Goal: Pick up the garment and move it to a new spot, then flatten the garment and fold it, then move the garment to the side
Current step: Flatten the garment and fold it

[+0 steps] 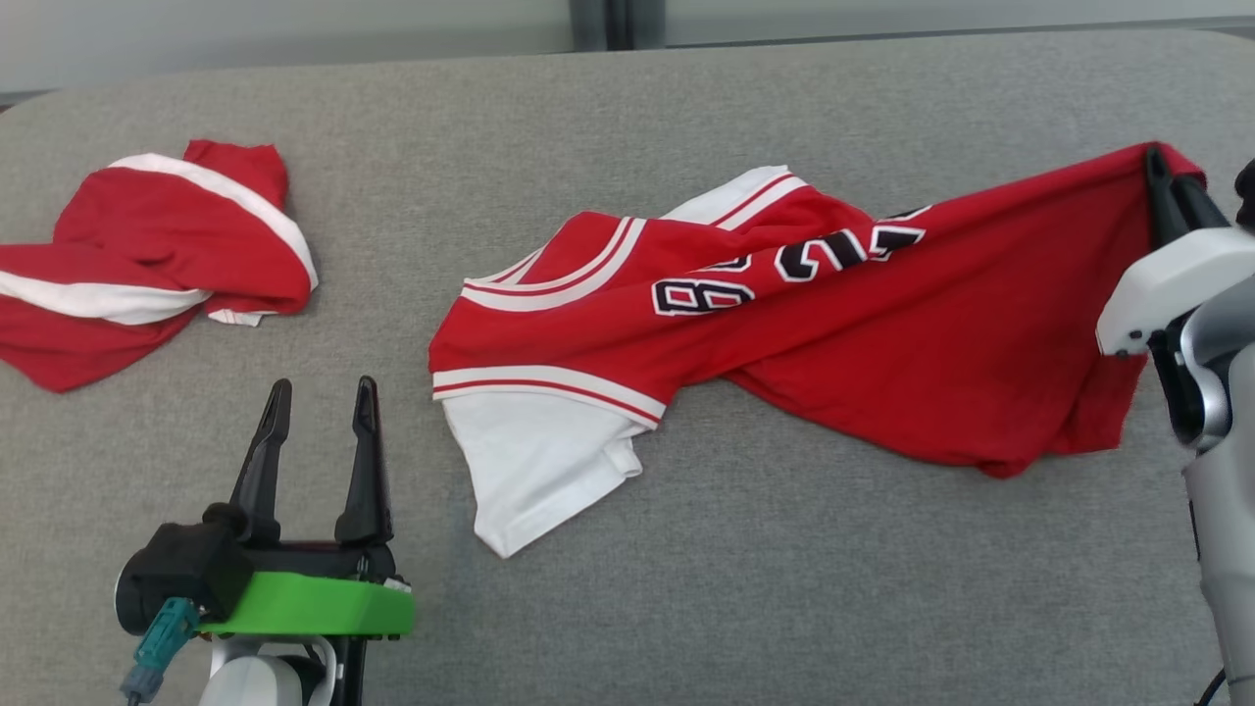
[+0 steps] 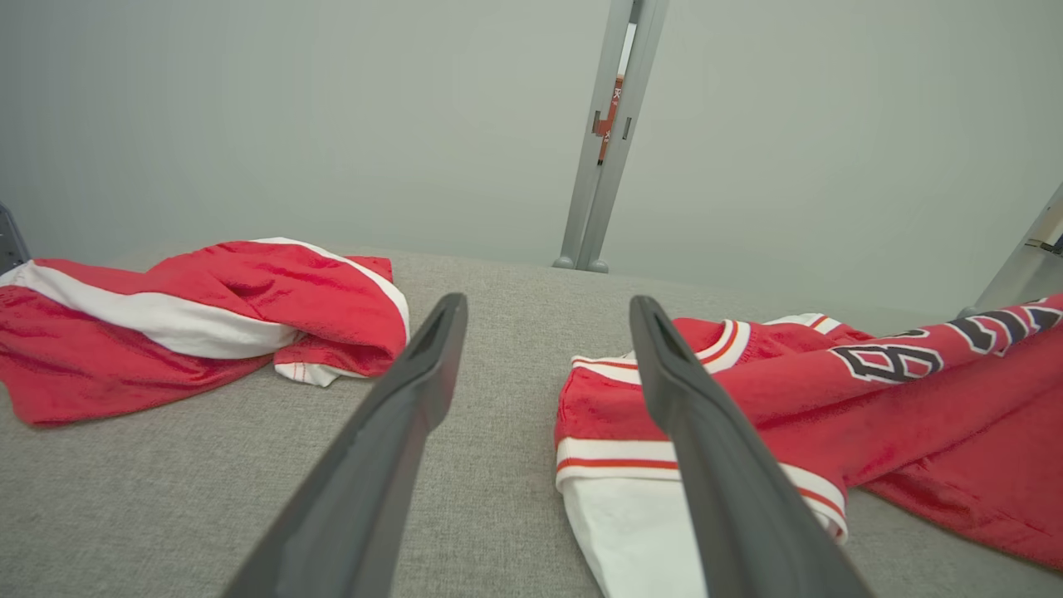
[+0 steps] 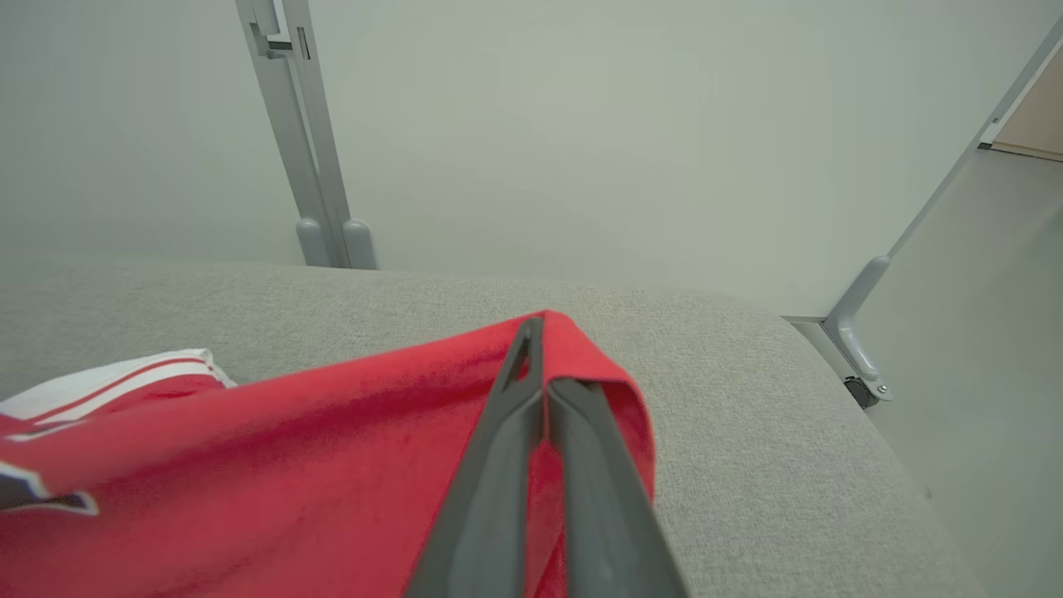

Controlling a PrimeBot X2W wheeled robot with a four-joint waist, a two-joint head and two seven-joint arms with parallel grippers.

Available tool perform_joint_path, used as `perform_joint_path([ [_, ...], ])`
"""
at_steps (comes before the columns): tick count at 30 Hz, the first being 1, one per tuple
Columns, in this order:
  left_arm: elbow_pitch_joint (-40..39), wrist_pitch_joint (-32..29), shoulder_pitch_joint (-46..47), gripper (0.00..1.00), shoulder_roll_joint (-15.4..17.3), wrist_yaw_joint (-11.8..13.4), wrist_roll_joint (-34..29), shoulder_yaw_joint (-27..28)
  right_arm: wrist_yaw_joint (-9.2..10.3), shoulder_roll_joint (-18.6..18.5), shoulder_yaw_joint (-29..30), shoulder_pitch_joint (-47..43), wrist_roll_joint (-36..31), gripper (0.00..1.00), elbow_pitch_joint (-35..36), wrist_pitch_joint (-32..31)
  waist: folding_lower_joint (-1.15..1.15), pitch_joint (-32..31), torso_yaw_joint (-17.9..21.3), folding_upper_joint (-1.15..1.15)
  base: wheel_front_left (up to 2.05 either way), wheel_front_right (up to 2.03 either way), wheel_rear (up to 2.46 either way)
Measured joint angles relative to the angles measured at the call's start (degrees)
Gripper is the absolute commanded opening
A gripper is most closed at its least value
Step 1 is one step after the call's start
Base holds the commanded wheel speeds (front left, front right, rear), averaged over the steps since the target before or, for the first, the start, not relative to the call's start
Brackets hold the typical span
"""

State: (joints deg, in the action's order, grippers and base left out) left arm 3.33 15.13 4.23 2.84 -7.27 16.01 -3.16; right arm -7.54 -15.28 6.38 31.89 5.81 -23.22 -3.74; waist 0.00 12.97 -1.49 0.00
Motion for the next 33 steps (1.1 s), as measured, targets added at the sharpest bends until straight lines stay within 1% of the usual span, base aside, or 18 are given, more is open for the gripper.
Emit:
perform_joint_path([
  [7,0.2,0.0,1.7,1.00,0.0,0.0,0.4,-0.9,0.01,-0.3,-0.4,10.4,-3.1,0.00,-13.7,5.0,0.00,3.0,-4.0,0.00,0.00,0.00,0.00],
  [9,0.2,0.0,2.0,1.00,0.0,0.0,0.5,-0.9,0.00,-0.3,-1.0,12.6,-3.9,0.42,-16.7,6.2,0.00,3.9,-4.8,0.00,0.00,0.00,0.00],
  [10,0.2,0.0,2.2,1.00,0.0,0.0,0.5,-1.0,0.01,-0.3,-1.3,13.6,-4.4,0.95,-18.1,7.2,0.00,4.3,-5.2,0.00,0.00,0.00,0.00],
  [11,0.2,0.0,2.3,1.00,0.0,0.0,0.5,-1.0,0.00,-0.3,-1.6,14.4,-4.7,0.50,-19.4,8.3,0.00,4.7,-5.7,0.00,0.00,0.00,0.00],
  [12,0.2,0.0,2.4,1.00,0.0,0.0,0.5,-1.0,0.00,-0.4,-1.8,15.1,-5.1,0.37,-20.3,8.9,0.00,5.0,-6.0,0.00,0.00,0.00,0.00],
  [13,0.2,0.0,2.5,1.00,0.0,0.0,0.5,-1.1,0.00,-0.5,-2.0,16.1,-5.5,0.30,-21.6,9.6,0.00,5.3,-6.4,0.00,0.00,0.00,0.00],
  [14,0.2,0.0,2.5,1.00,0.0,0.0,0.5,-1.0,0.00,-0.6,-2.0,16.9,-5.8,0.36,-22.6,10.6,0.00,5.5,-6.6,0.00,0.00,0.00,0.00],
  [15,0.2,0.0,2.5,1.00,0.0,0.0,0.5,-0.9,0.00,-0.8,-1.7,17.9,-6.0,0.92,-23.7,11.4,0.00,5.8,-6.9,0.00,0.00,0.00,0.00],
  [16,0.3,0.0,2.5,1.00,0.0,0.0,0.5,-0.8,0.00,-0.7,-1.5,18.7,-6.0,1.00,-24.7,11.6,0.00,5.9,-7.0,0.00,0.00,0.00,0.00],
  [22,0.6,0.0,2.4,1.00,0.0,0.0,0.5,-0.1,0.00,0.3,-2.6,20.0,-6.2,1.00,-29.9,14.4,0.00,5.0,-6.5,0.00,0.00,0.00,0.00],
  [26,0.7,0.0,1.4,1.00,0.0,0.0,0.3,0.7,0.01,0.6,-3.4,18.7,-5.0,1.00,-31.5,16.1,0.00,3.2,-5.7,0.00,0.00,0.00,0.00],
  [30,1.0,0.0,-0.7,1.00,0.0,0.0,0.0,1.7,0.00,2.1,-4.7,14.7,-2.0,1.00,-34.3,14.8,0.00,0.9,-4.3,0.00,0.00,0.00,0.00],
  [33,1.1,0.0,-2.3,1.00,0.0,0.0,-0.1,2.2,0.00,2.2,-6.5,11.1,0.0,1.00,-35.5,12.9,0.00,-1.1,-3.1,0.00,0.00,0.00,0.00],
])
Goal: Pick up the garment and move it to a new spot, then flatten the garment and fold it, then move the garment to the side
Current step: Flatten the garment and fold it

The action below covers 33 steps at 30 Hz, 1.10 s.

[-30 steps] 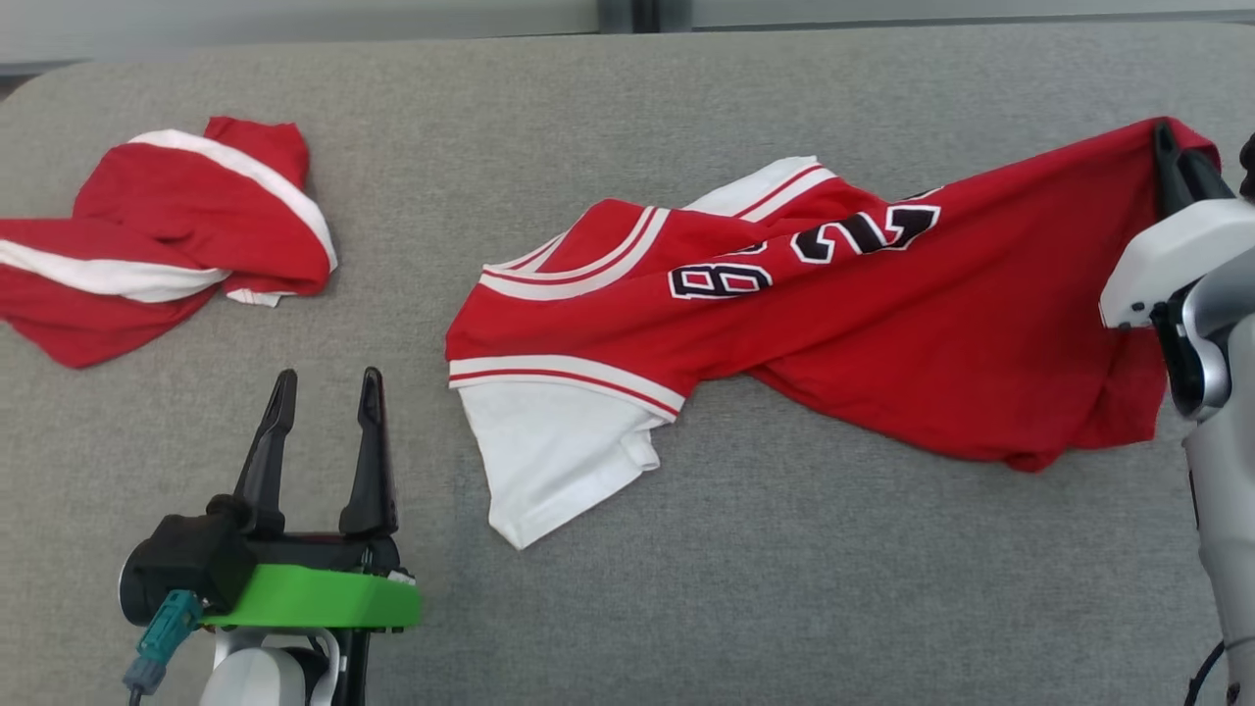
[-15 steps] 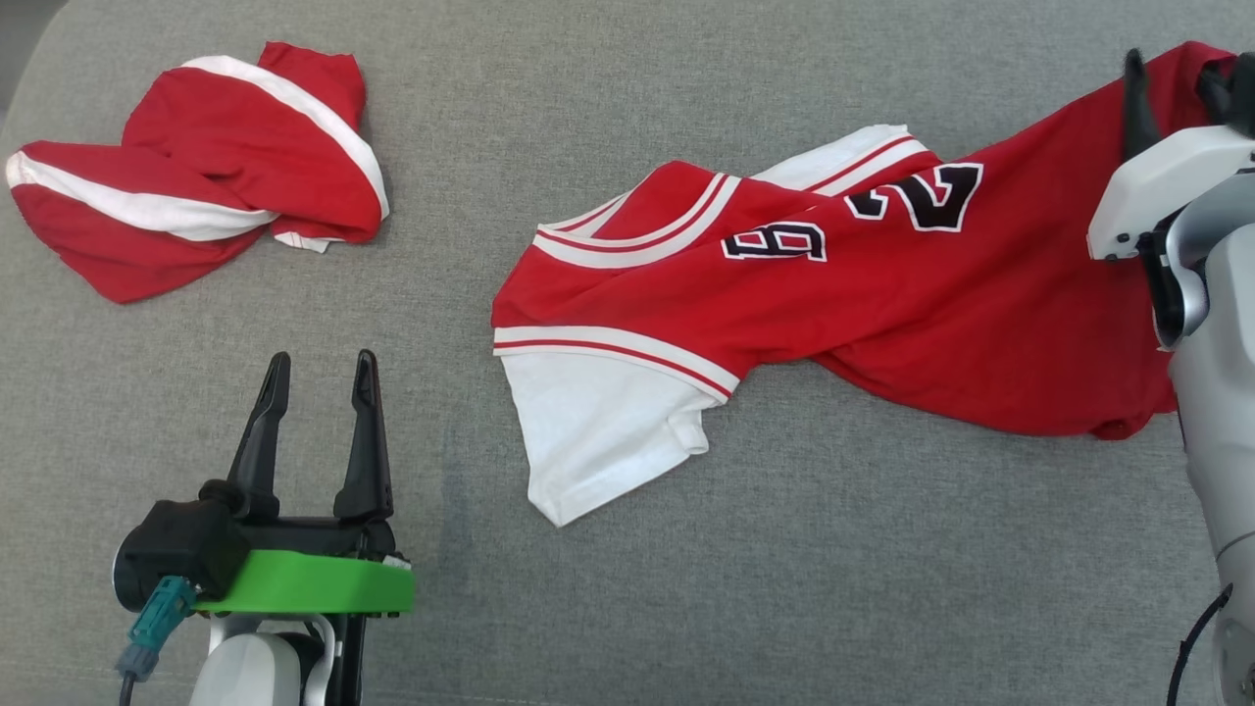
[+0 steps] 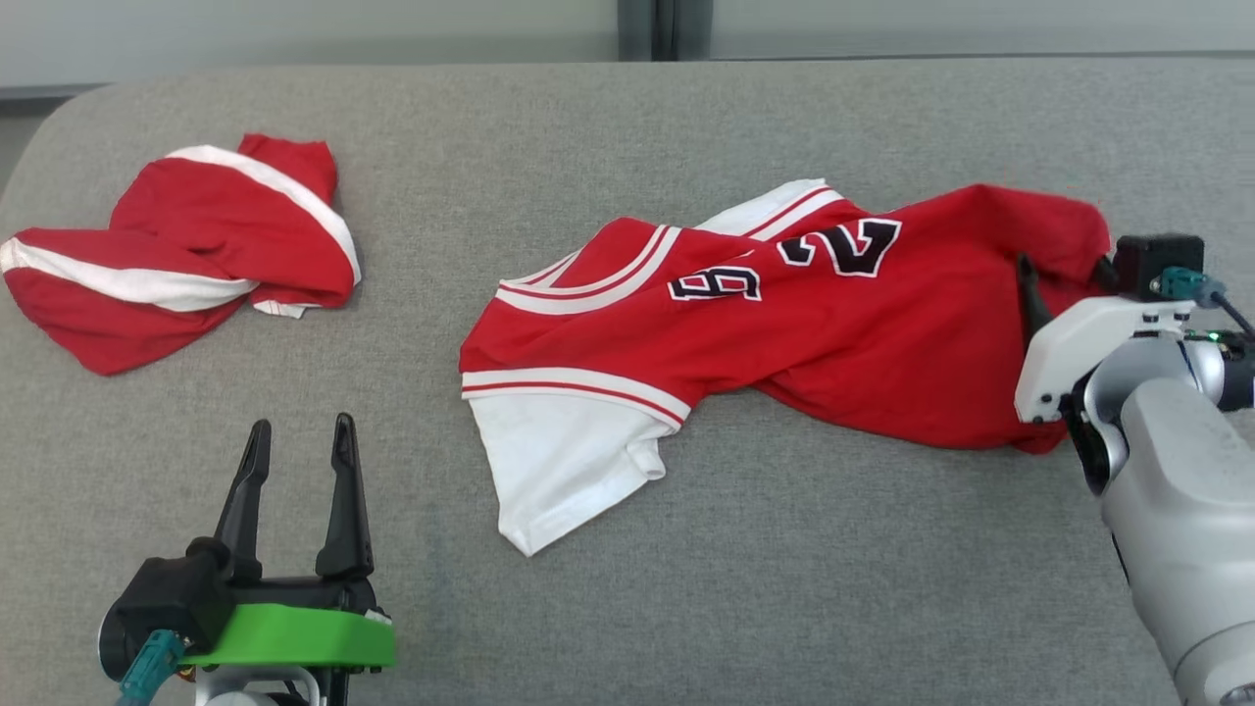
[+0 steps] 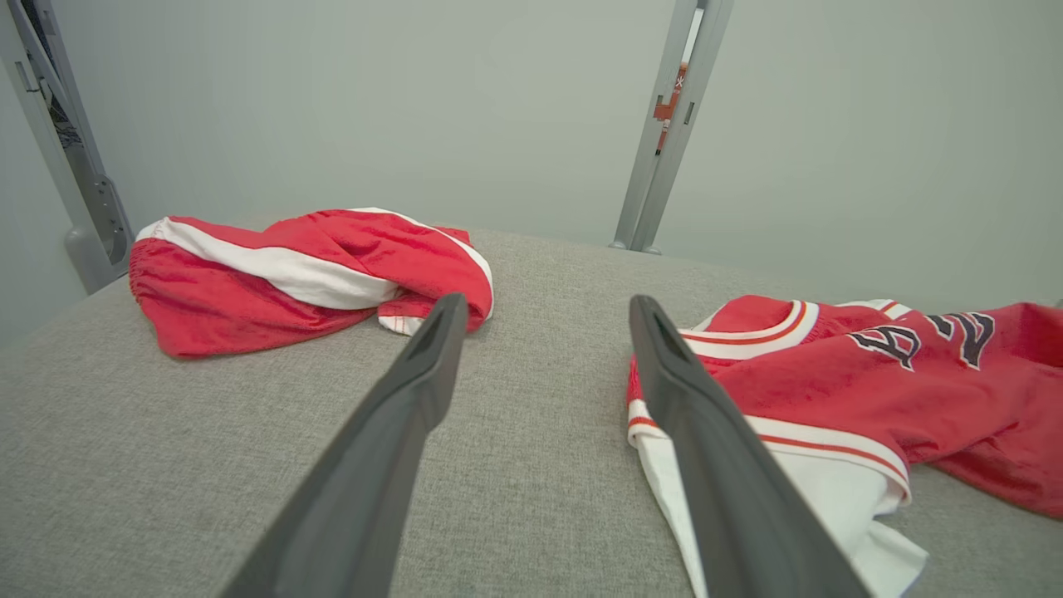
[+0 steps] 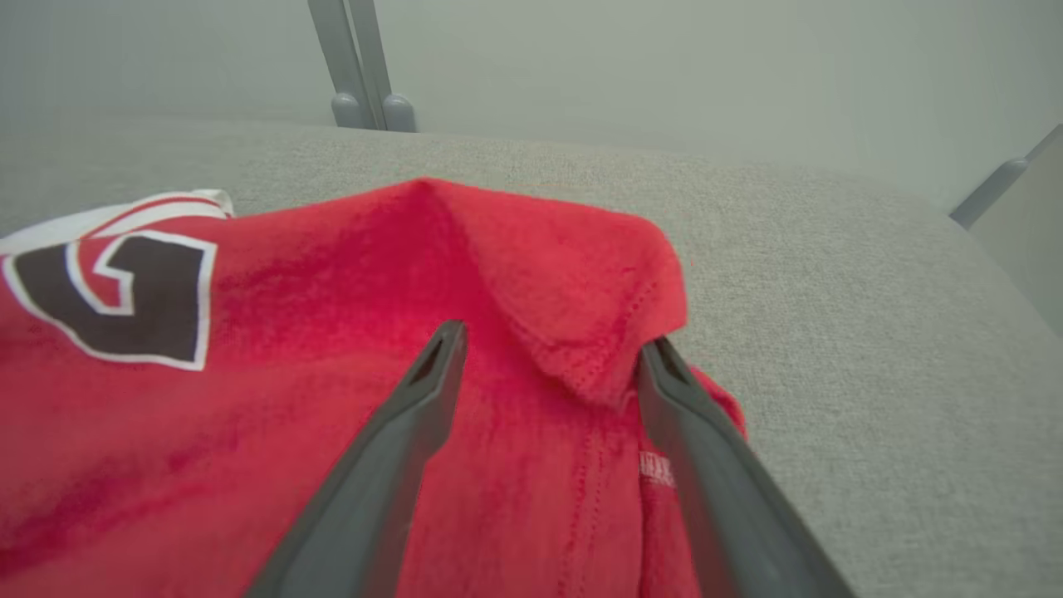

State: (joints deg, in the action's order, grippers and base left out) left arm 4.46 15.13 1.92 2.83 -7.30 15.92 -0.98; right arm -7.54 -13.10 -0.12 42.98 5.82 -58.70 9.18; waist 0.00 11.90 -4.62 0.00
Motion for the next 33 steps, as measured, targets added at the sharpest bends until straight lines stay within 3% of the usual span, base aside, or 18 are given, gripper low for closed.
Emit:
perform_joint_path([
  [4,-0.2,0.0,-1.3,1.00,0.0,0.0,0.0,0.3,0.01,-0.4,-1.7,-4.1,2.2,1.00,3.1,2.0,0.00,-2.4,1.3,0.00,0.00,0.00,0.00],
  [9,-0.6,0.0,-3.4,1.00,0.0,0.2,0.1,0.8,0.01,-0.3,-2.3,-11.7,5.3,1.00,12.3,3.2,0.00,-5.0,3.2,0.00,0.00,0.00,0.00],
  [16,-0.7,0.0,-4.0,1.00,0.0,0.2,0.2,0.7,0.01,0.8,1.0,-23.1,6.7,1.00,24.2,-3.3,0.00,-7.0,4.9,0.00,0.00,0.00,0.00],
  [23,-0.8,0.0,-4.0,1.00,0.0,0.2,0.4,0.3,0.01,6.4,2.4,-33.4,6.1,1.00,36.6,-9.0,0.00,-6.9,4.4,0.00,0.00,0.00,0.00],
  [33,-0.7,0.0,-3.3,1.00,0.0,0.2,0.4,-0.1,0.01,8.2,5.0,-35.0,1.1,1.00,36.4,-13.4,0.00,-5.3,2.8,0.00,0.00,0.00,0.00],
])
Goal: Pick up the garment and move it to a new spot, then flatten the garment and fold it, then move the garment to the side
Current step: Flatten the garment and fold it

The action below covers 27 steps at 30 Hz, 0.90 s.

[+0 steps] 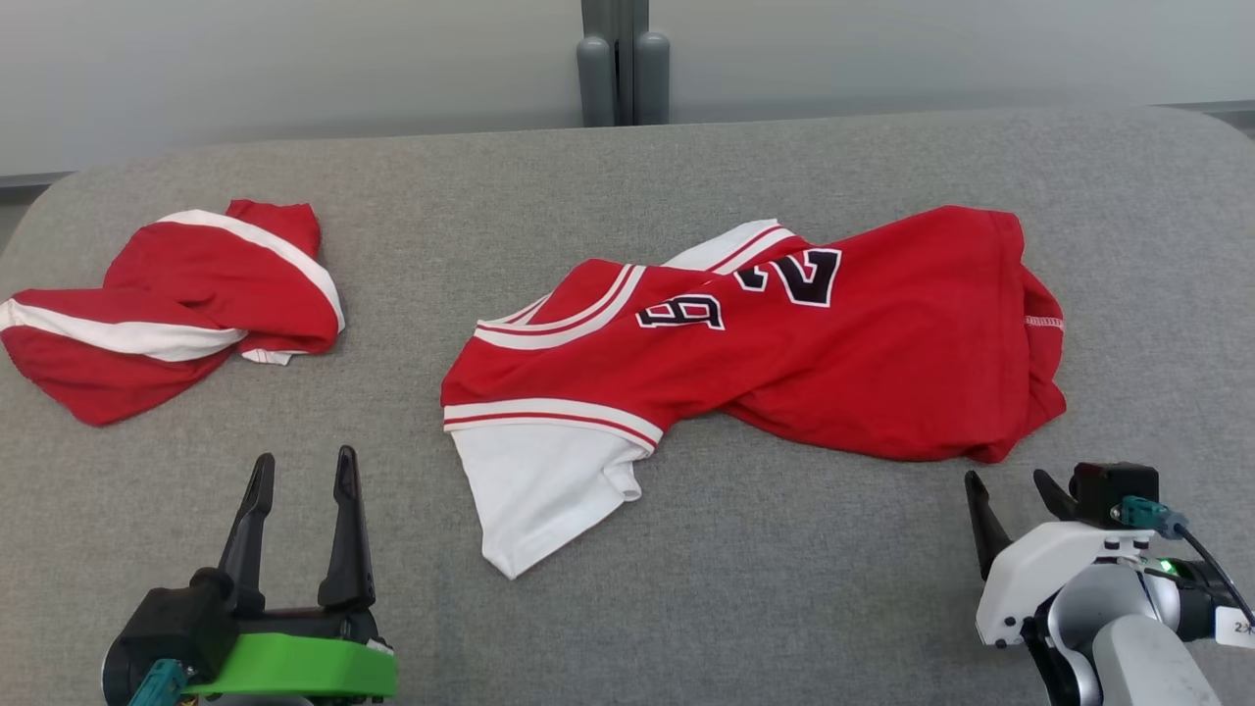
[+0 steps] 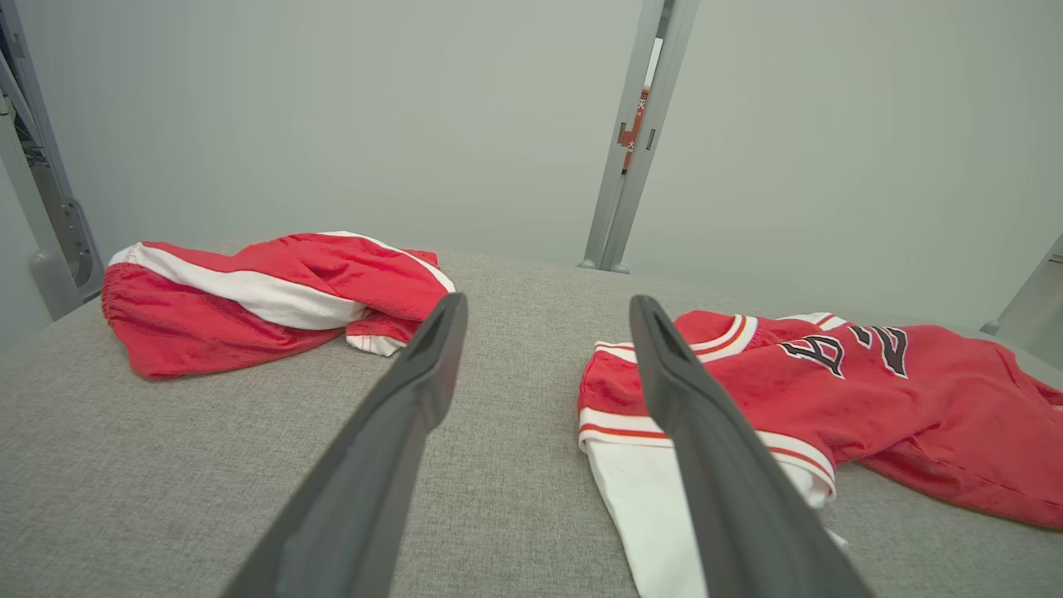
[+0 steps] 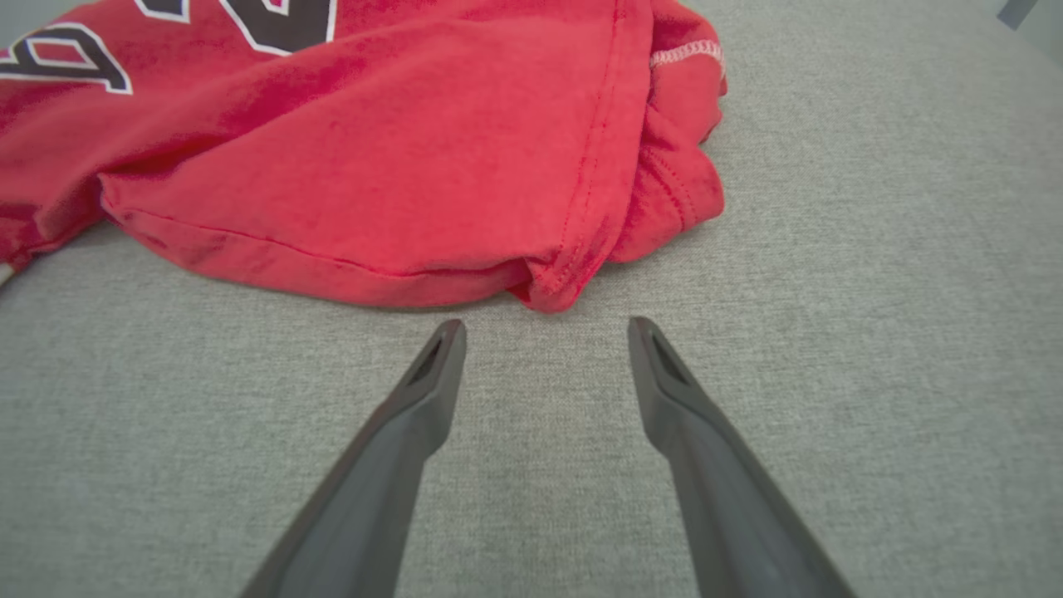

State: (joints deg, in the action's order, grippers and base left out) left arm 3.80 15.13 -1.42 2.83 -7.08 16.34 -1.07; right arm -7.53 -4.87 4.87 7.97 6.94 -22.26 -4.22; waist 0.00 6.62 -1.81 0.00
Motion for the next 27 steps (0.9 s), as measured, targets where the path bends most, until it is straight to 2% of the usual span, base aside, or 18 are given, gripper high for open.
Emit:
perform_joint_path([
  [11,-0.1,0.0,1.2,1.00,0.0,0.0,-0.3,0.1,0.00,-0.5,1.6,7.2,-5.1,1.00,-9.3,1.7,0.00,1.8,-1.4,0.00,0.00,0.00,0.00],
  [13,-0.1,0.0,1.3,1.00,0.0,-0.1,-0.3,0.1,0.00,-0.8,1.7,8.2,-5.9,0.00,-10.4,2.9,0.00,2.0,-1.6,0.00,0.00,0.00,0.00],
  [19,-0.1,0.0,1.4,1.00,0.0,-0.1,-0.3,0.3,-0.01,-2.2,3.0,8.9,-9.1,0.00,-11.3,5.0,0.00,2.1,-1.9,0.00,0.00,0.00,0.00],
  [23,-0.1,0.0,1.3,1.00,0.0,-0.1,-0.3,0.7,-0.01,-2.7,5.6,7.6,-11.1,0.00,-7.1,5.4,0.00,1.7,-1.7,0.00,0.00,0.00,0.00],
  [27,-0.4,0.0,1.0,1.00,0.0,0.0,0.0,1.0,-0.01,-3.8,9.1,4.8,-14.4,0.00,-1.4,2.7,0.00,1.4,-1.1,0.00,0.00,0.00,0.00],
])
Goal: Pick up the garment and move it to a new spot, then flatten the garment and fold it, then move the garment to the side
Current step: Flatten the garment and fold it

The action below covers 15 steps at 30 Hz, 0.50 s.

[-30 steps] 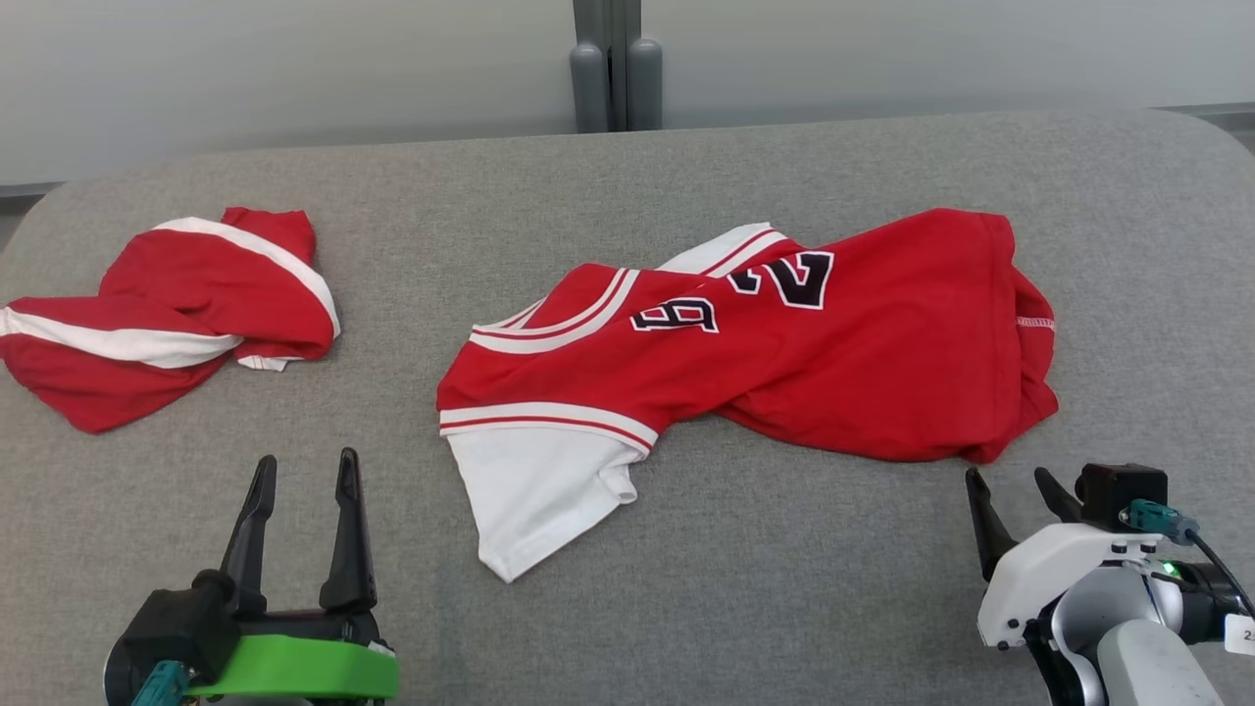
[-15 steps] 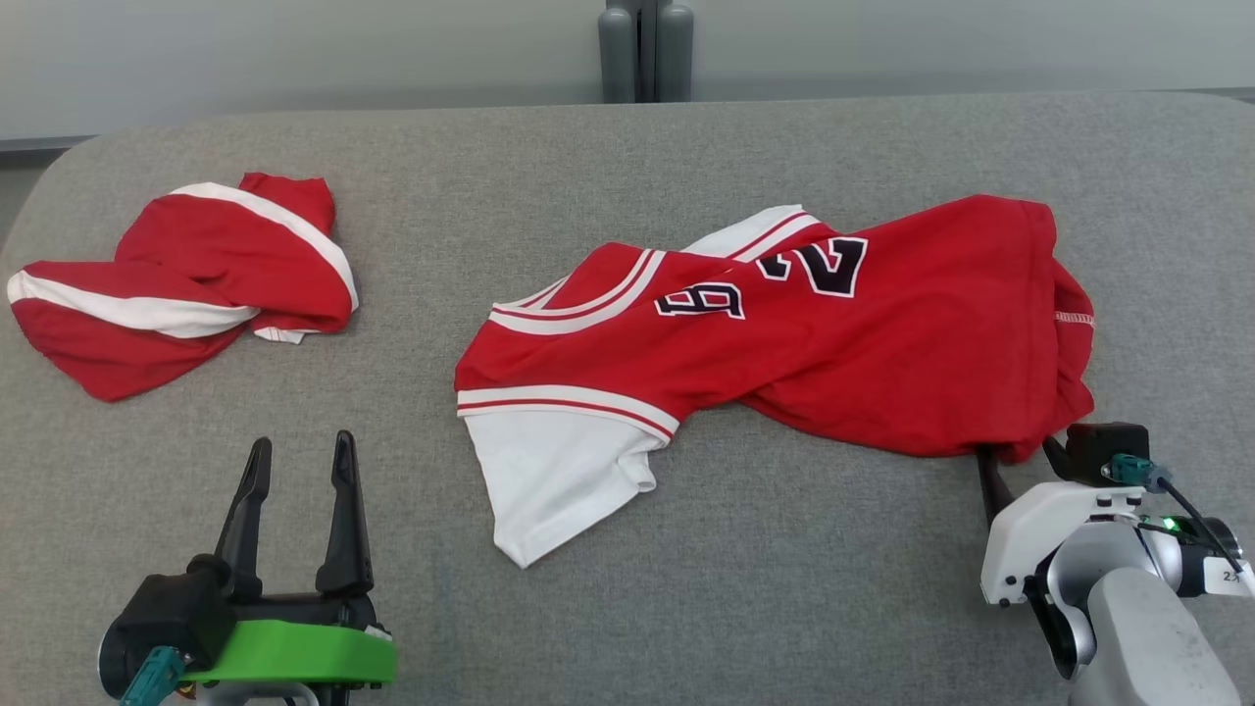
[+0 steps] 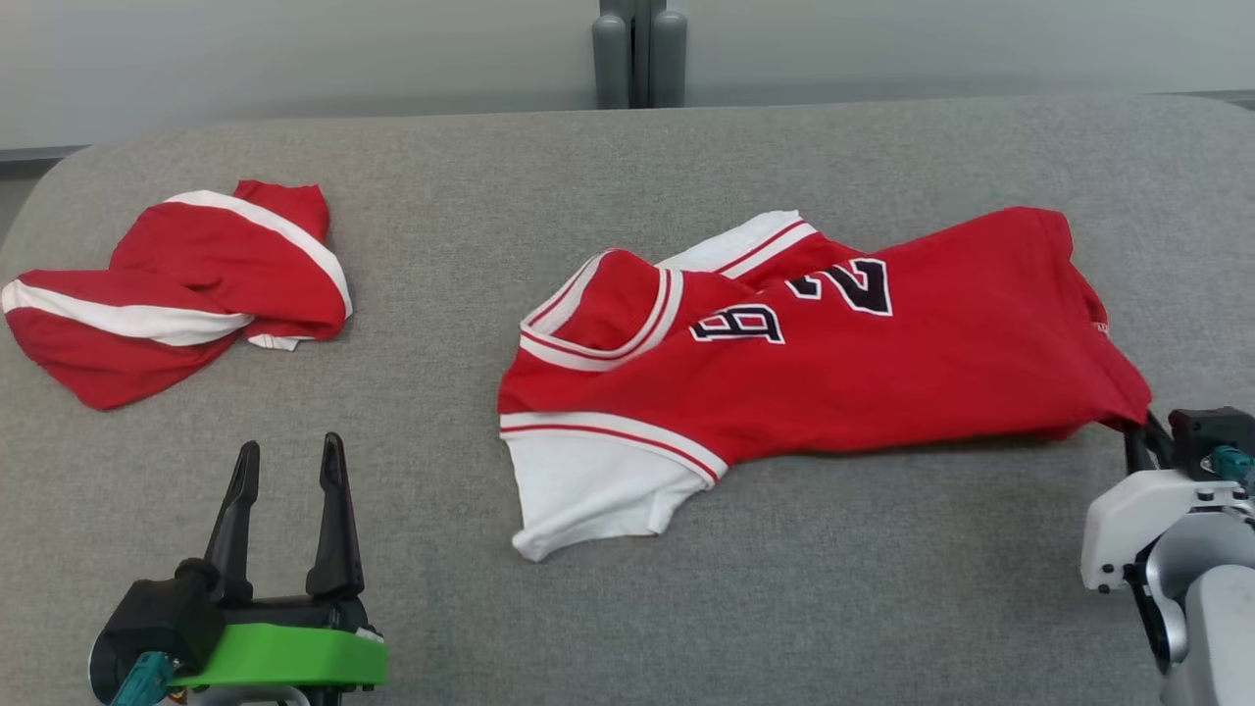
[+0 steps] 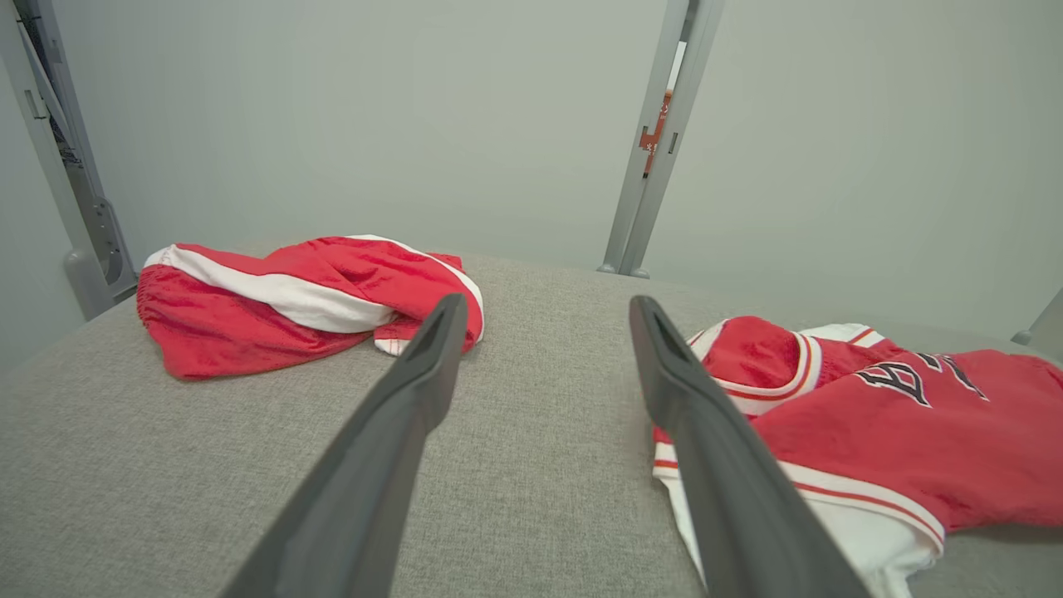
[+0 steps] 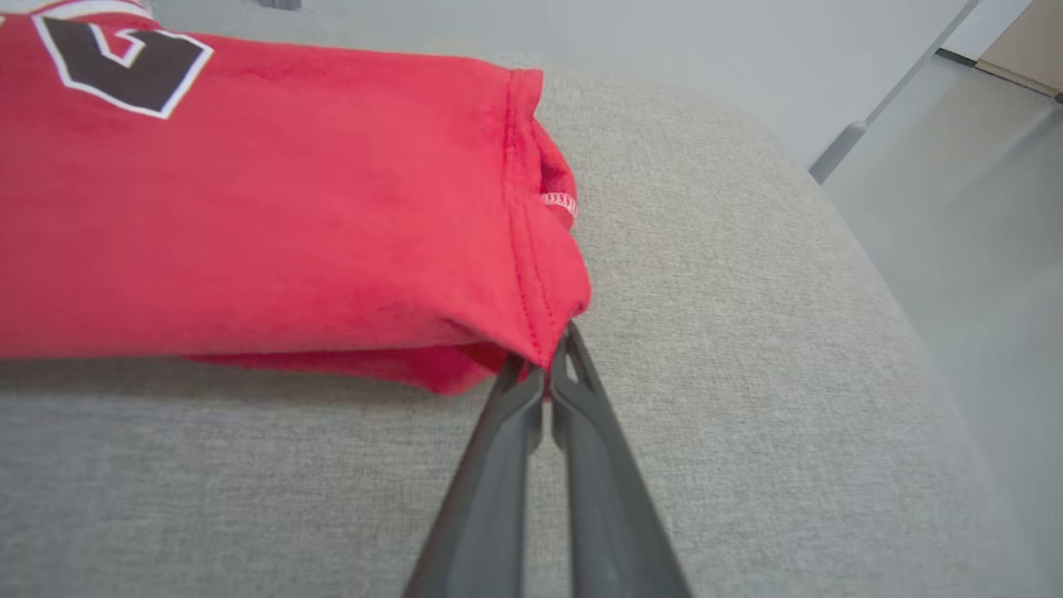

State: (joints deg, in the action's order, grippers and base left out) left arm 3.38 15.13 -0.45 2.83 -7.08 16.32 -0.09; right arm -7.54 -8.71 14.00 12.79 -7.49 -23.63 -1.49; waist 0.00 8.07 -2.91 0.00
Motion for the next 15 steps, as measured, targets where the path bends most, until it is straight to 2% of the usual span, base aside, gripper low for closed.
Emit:
perform_joint_path([
  [1,0.0,0.0,-0.1,1.00,0.0,0.0,0.1,0.0,0.00,-0.1,0.4,-0.3,-0.4,0.00,1.0,-0.6,0.00,0.0,0.2,0.00,0.00,0.00,0.00],
  [2,-0.1,0.0,-0.1,1.00,0.0,0.0,0.2,0.0,0.00,-0.2,0.9,-0.6,-0.7,0.06,1.9,-1.7,0.00,0.0,0.4,0.00,0.00,0.00,0.00],
  [3,-0.1,0.0,-0.1,1.00,0.0,0.0,0.2,-0.1,0.00,-0.2,1.3,-0.8,-1.1,1.00,2.5,-2.7,0.00,0.0,0.6,0.00,0.00,0.00,0.00],
  [9,0.1,0.0,-0.1,1.00,0.0,0.0,0.2,-0.4,0.00,-0.5,2.2,-1.4,-1.2,1.00,3.0,-4.8,0.00,-0.3,1.0,0.00,0.00,0.00,0.00],
  [15,0.3,0.0,-0.4,1.00,0.0,0.0,0.2,-0.1,0.00,-0.2,5.6,-3.6,-0.6,1.00,5.5,-4.9,0.00,-1.5,1.2,0.00,0.00,0.00,0.00],
])
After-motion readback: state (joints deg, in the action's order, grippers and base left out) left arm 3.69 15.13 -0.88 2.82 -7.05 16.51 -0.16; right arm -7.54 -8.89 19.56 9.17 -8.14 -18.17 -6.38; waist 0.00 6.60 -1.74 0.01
